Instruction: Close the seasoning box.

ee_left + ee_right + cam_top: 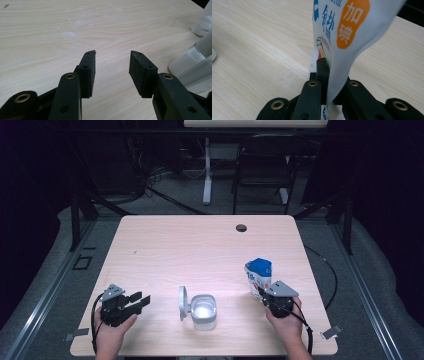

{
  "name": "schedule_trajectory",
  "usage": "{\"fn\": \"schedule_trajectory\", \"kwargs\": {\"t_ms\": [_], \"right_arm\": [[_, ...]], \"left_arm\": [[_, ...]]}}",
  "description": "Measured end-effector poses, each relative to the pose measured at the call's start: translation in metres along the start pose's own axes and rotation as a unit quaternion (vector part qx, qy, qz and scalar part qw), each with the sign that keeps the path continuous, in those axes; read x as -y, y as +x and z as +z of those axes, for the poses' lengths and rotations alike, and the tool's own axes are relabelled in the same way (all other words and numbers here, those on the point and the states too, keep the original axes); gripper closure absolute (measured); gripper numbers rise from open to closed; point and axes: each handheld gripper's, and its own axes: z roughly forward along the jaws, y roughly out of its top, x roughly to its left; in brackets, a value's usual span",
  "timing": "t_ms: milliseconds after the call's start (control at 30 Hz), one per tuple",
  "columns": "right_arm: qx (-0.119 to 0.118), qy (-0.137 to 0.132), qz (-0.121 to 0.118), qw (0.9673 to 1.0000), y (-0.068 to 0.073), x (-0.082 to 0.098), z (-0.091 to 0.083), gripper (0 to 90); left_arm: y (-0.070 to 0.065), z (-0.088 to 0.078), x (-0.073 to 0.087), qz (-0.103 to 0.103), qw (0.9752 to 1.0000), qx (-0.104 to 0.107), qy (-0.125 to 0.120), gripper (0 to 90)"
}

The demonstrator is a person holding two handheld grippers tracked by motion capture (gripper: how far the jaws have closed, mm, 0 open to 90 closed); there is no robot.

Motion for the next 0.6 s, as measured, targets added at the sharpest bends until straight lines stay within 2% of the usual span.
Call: {"fn": "schedule_trajectory", "kwargs": {"t_ms": [600], "right_arm": [[-0.005,0.005,0.009,0.9999,-0.0046,0.0049,-0.0045,82.0]], "left_arm": [[-0.0003,-0.0007,-0.0005,-0.001,1.0000,0.002,-0.001,56.9]]}}
